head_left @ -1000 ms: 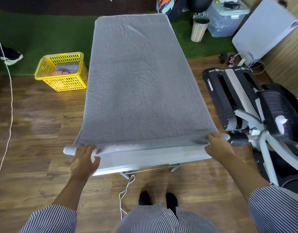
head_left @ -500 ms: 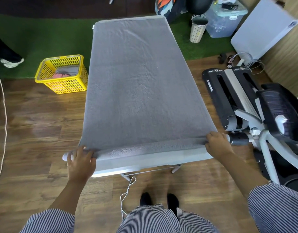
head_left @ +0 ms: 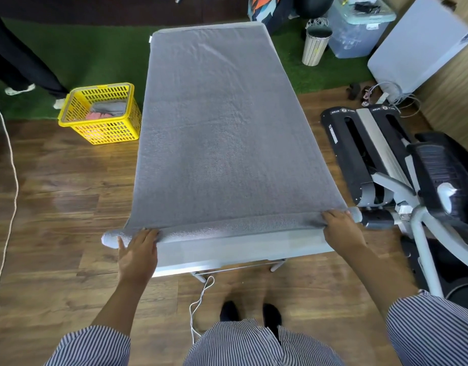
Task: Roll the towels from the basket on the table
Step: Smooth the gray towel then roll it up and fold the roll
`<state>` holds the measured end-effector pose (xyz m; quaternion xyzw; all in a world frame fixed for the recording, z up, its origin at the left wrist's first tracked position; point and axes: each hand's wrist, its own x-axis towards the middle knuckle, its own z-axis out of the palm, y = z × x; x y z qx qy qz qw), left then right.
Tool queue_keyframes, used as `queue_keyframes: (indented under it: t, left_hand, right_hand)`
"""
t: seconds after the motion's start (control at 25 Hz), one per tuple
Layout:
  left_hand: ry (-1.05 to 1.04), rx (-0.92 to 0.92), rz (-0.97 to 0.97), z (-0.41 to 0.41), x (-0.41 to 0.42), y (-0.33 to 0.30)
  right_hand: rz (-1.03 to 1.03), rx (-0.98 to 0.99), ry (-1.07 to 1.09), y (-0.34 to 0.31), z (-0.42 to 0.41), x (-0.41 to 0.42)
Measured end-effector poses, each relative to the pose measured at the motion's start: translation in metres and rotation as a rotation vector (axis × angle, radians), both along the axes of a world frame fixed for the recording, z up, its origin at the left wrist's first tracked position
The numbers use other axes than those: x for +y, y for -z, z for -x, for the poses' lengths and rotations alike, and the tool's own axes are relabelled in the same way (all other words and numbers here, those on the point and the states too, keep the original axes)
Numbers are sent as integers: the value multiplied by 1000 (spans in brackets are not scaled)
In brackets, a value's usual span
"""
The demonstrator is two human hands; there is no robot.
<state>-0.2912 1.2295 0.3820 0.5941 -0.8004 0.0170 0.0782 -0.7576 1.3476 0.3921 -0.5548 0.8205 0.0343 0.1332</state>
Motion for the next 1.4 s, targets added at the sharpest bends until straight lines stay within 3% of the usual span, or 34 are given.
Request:
queue_keyframes:
  t: [0.24, 0.36, 0.56, 0.8, 0.96, 1.2, 1.4]
  left_hand:
    - [159, -146, 29, -26, -10, 1]
    - [123, -110, 14, -17, -15, -3]
    - [41, 62, 49, 5, -10, -5]
    - [58, 19, -37, 9, -16, 2]
    - [72, -23, 7, 8, -19, 0]
    - [126, -74, -31, -5, -14, -5]
    - [81, 23, 111, 8, -8, -6]
  right_hand:
    - [20, 44, -49, -14, 0, 0]
    - [-23, 87, -13, -21, -4, -9]
    - [119, 8, 16, -20, -6, -7]
    - [55, -60, -2, -15, -5, -5]
    - [93, -36, 18, -25, -9, -9]
    - [-130, 46, -29, -31, 1, -15]
    - [62, 41, -25, -24, 9, -19]
